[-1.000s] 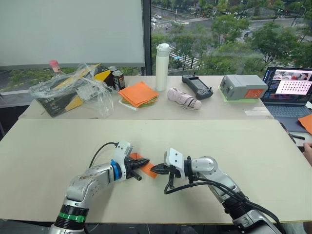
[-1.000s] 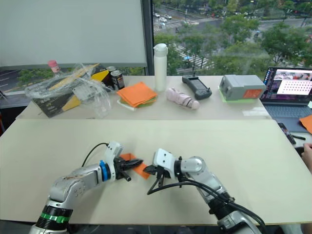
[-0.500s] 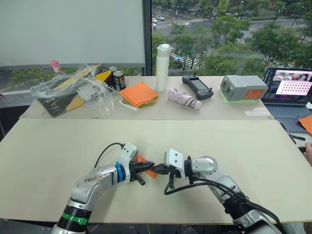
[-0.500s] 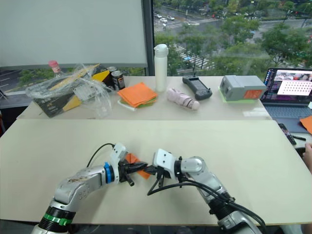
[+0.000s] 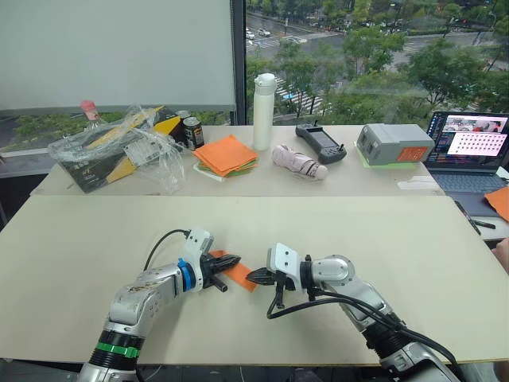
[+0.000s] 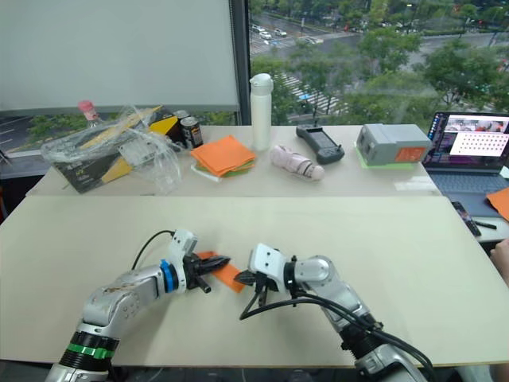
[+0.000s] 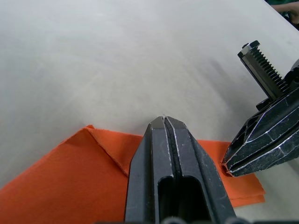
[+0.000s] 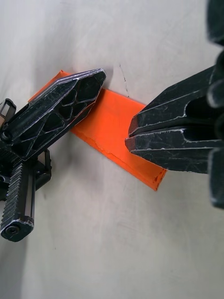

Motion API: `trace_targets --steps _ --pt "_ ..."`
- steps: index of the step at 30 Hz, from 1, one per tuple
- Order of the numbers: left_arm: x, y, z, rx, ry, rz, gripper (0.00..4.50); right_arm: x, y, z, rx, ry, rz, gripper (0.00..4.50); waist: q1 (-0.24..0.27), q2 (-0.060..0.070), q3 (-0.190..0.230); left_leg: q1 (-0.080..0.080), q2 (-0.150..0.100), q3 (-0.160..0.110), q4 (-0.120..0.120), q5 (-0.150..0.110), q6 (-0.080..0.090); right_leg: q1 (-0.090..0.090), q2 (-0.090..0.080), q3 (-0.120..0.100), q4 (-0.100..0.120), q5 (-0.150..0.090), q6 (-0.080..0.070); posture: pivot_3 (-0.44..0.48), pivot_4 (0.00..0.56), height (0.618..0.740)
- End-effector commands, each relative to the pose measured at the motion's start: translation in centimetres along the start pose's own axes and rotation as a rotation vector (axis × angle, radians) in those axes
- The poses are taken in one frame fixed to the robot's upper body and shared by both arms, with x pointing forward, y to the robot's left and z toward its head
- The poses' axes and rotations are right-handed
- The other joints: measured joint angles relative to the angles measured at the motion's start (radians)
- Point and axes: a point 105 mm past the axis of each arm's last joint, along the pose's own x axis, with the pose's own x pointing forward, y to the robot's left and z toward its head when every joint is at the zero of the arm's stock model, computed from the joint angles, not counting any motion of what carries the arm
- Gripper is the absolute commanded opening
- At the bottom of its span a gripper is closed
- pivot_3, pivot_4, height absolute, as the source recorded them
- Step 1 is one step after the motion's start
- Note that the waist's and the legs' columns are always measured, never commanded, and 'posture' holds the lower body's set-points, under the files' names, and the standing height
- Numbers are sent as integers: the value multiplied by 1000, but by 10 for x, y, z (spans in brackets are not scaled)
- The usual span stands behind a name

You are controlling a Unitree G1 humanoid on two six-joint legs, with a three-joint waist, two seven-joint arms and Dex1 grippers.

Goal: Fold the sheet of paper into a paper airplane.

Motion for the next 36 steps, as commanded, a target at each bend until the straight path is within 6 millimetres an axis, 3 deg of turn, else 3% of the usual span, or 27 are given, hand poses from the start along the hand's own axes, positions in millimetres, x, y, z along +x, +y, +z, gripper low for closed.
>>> trace_targets --steps 1,9,22,36 --pt "-15 27 -12 -21 46 131 0 -4 1 -16 20 60 -2 81 0 0 0 0 0 0 0 0 0 0 0 0 0 0 0 0 150 740" --pt "-18 31 -7 -39 22 145 0 0 -9 -4 64 6 -55 81 -6 0 0 1 1 0 -1 0 0 0 1 0 0 0 0 0 150 740" --pt "-23 35 8 -136 -72 155 0 -2 -1 -31 47 133 -19 81 -4 0 0 1 1 0 -1 0 0 0 1 0 0 0 0 0 150 740" --pt "-24 37 5 -152 -67 171 0 -1 -1 -28 46 118 -21 81 0 0 0 1 0 0 -1 0 0 1 0 0 -1 0 0 0 150 740"
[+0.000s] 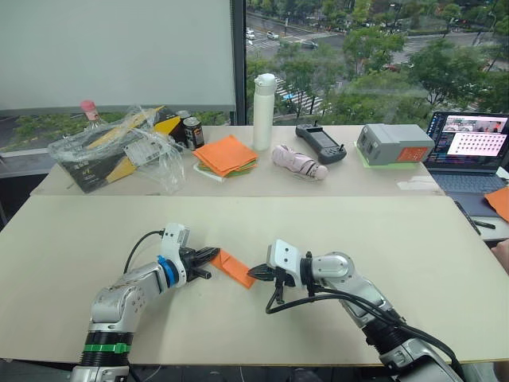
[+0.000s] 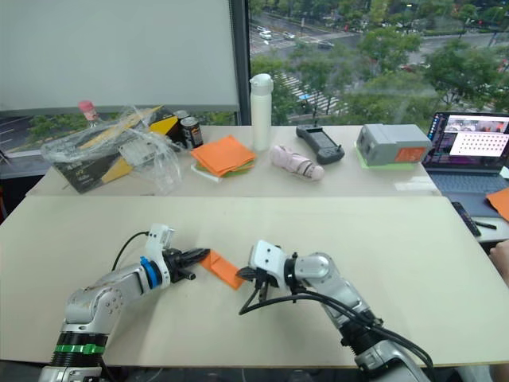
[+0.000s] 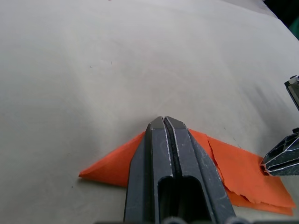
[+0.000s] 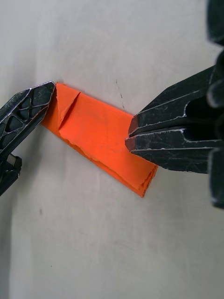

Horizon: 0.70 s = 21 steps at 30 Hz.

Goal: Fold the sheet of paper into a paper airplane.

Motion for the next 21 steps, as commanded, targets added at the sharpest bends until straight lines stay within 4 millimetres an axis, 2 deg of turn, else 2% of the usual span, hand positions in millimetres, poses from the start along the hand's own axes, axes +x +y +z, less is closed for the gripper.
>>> trace_targets --steps 1,6,10,15,21 --pt "-1 3 -1 -11 6 21 0 -2 5 -22 47 75 2 81 0 0 0 0 0 0 0 0 0 0 0 0 0 0 0 0 150 740" --pt "-6 1 7 -31 -16 7 0 -5 -7 6 68 -51 -49 81 -1 0 0 -1 0 0 0 0 0 -1 0 0 0 0 0 0 150 740" --pt "-11 -7 22 -30 -60 -22 0 -9 -19 26 62 -130 -96 81 -1 0 1 -5 0 0 0 0 0 -5 0 0 0 0 0 0 150 740" --pt "-20 -26 53 -11 -132 -84 0 -17 -26 53 32 -205 -121 81 -2 -1 1 -19 0 -1 2 1 -1 -19 0 1 3 0 0 0 150 740" --pt "-35 -48 76 21 -173 -145 0 -30 -31 80 5 -275 -147 81 -3 -1 1 -20 0 -1 1 1 -1 -20 -1 0 2 0 0 0 150 740"
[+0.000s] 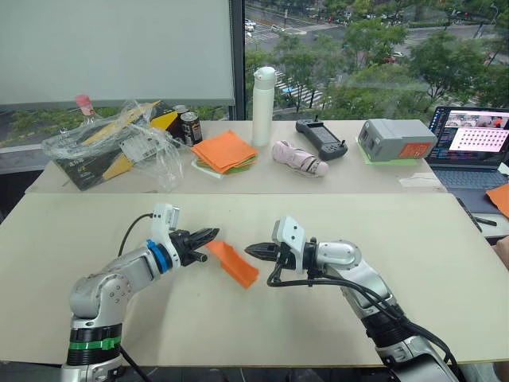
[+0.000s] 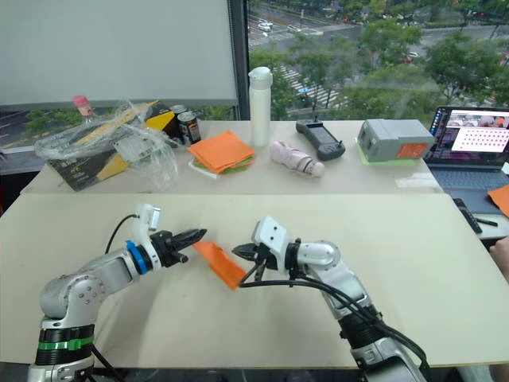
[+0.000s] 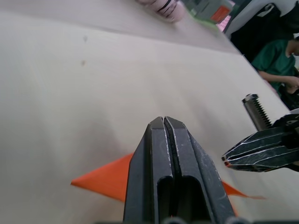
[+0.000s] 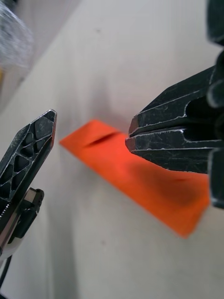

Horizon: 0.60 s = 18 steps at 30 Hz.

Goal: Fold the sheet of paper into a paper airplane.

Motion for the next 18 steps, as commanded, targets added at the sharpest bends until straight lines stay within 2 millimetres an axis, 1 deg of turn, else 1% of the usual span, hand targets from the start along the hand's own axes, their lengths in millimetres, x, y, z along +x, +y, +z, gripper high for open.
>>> trace_targets --steps 1,3,5,9,12,13,15,16,18 --pt "-10 -19 23 51 -48 -52 0 -8 -7 34 -44 -91 -28 81 0 0 0 0 0 0 0 0 0 0 0 0 0 0 0 0 150 740" --pt "-16 -24 29 63 -53 -59 0 -12 -7 43 -49 -105 -29 81 0 0 0 0 0 0 0 0 0 0 0 0 0 0 0 0 150 740" --pt "-21 -26 30 73 -49 -58 0 -14 -3 47 -52 -105 -13 81 0 0 0 0 0 0 0 0 0 0 0 0 0 0 0 0 150 740" --pt "-37 -28 27 77 -17 -66 0 -16 14 53 -29 -97 54 81 -2 0 1 0 0 0 0 0 0 0 0 0 0 0 0 0 150 740" --pt "-44 -26 24 77 -7 -48 793 -17 21 55 31 -78 82 854 0 0 1 0 0 0 0 0 0 0 0 0 0 0 0 0 150 740" --pt "-45 -25 24 80 -4 -40 1169 -17 23 54 54 -70 89 1267 0 0 1 1 0 0 0 0 0 0 0 0 0 0 0 0 150 740" --pt "-47 -24 22 75 0 -33 1708 -18 26 54 92 -55 102 1810 1 0 1 1 0 0 0 0 0 0 0 0 0 0 0 0 150 740" --pt "-48 -23 21 71 1 -30 1729 -19 29 53 129 -43 118 2254 2 0 1 1 0 0 0 0 0 0 0 0 0 0 0 0 150 740" --pt "-50 -20 19 66 5 -14 1729 -20 38 48 236 -5 168 2939 2 0 1 1 0 0 0 0 0 0 0 0 -1 0 0 0 150 740"
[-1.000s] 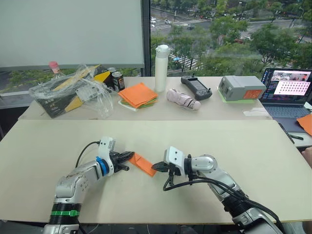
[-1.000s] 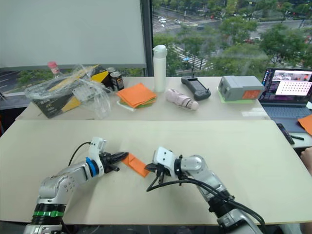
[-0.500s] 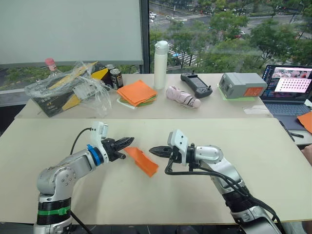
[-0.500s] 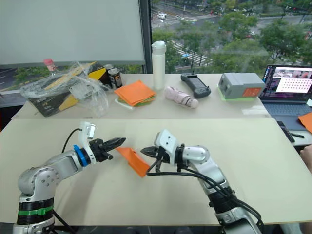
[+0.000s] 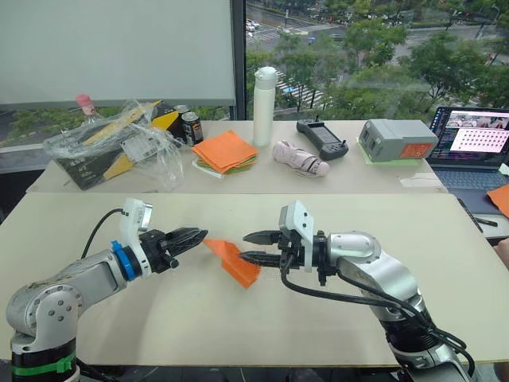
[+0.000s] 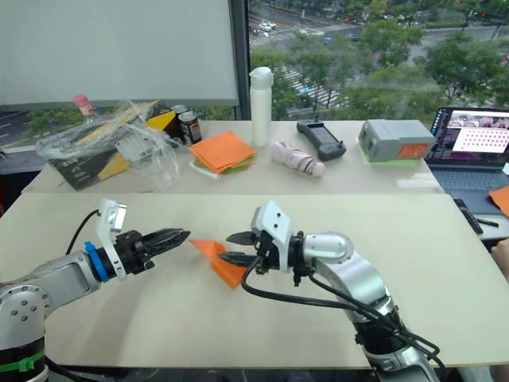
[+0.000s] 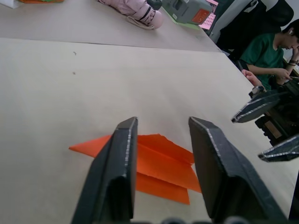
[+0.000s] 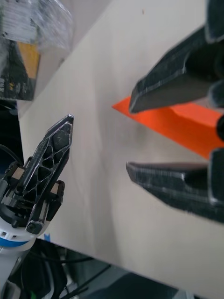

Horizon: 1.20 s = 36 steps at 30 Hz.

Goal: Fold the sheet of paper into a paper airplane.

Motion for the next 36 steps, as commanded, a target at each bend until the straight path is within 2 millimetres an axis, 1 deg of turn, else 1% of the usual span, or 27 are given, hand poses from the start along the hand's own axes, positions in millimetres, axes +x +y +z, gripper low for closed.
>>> trace_targets --steps 1,5,9,11,16,27,32,36 --pt "-6 -1 3 27 -22 13 1729 -3 20 0 187 29 95 3241 -1 0 0 0 0 0 0 0 0 0 0 0 0 0 0 0 150 740" --pt "-10 4 -4 18 -8 39 1729 -3 29 -5 370 74 146 3241 -2 0 0 0 0 0 0 0 0 0 0 0 0 0 0 0 150 740" --pt "-10 6 -6 14 -6 46 1729 1 27 -10 442 115 127 3241 -1 0 0 0 0 0 0 0 0 0 0 0 0 0 0 0 150 740" --pt "-10 6 -6 13 -7 47 1729 4 26 -11 453 125 114 3241 -1 0 0 0 0 0 0 0 0 0 0 0 0 0 0 0 150 740" --pt "-9 5 -9 9 -10 49 1729 10 18 -22 449 178 40 3241 -2 0 0 0 0 0 0 0 0 0 0 0 0 0 0 0 150 740" --pt "-8 4 -13 -4 -14 54 1729 8 -9 -33 466 222 -90 3241 -3 0 0 0 0 0 0 0 0 -1 0 0 0 0 0 0 150 740" --pt "-7 4 -13 -8 -17 50 1729 6 -20 -30 483 211 -116 3241 -3 0 0 0 0 0 0 0 0 -1 0 0 0 0 0 0 150 740" --pt "-7 4 -14 -13 -17 51 1729 4 -32 -15 493 160 -119 3241 -4 0 0 0 0 1 0 0 0 -1 0 0 0 0 0 0 150 740"
